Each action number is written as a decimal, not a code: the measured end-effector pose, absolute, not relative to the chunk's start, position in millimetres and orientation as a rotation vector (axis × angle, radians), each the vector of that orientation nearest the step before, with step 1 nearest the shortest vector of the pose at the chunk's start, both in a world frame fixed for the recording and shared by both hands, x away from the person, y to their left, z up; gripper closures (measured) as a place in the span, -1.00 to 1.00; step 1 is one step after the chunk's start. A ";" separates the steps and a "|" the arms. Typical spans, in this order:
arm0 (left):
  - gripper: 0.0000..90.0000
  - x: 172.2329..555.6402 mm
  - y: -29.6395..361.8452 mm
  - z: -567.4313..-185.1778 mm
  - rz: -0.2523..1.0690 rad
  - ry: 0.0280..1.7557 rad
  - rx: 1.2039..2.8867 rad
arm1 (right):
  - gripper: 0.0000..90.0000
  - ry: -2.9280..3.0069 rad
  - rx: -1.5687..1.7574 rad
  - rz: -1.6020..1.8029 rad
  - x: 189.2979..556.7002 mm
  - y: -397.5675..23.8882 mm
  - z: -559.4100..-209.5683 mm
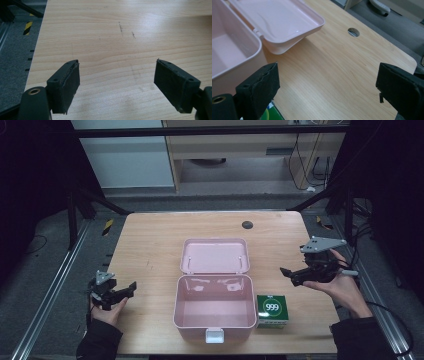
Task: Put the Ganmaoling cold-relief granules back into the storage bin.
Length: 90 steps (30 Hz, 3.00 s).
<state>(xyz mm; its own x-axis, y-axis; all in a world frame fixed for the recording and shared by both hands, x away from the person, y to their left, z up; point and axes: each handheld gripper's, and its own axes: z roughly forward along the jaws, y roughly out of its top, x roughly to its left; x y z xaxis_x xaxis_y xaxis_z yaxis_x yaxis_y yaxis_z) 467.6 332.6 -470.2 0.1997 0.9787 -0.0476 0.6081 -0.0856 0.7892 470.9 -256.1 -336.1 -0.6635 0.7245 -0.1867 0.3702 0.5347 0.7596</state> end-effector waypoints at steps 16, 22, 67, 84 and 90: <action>-0.56 468.8 330.8 -471.3 0.668 1.479 1.805 | -0.94 2.549 0.688 0.791 466.3 -236.8 -345.7; -0.56 469.0 329.9 -471.5 0.667 1.477 1.812 | -0.94 2.611 0.624 0.746 463.8 -231.1 -345.7; -0.55 470.5 328.0 -472.9 0.665 1.473 1.839 | -0.96 2.944 0.382 0.494 458.5 -202.7 -400.5; -0.55 470.6 328.3 -473.1 0.666 1.474 1.841 | -0.96 3.009 0.340 0.433 458.0 -194.5 -422.3; -0.55 470.7 328.1 -473.3 0.664 1.476 1.840 | -0.95 3.022 0.333 0.423 457.7 -192.5 -428.4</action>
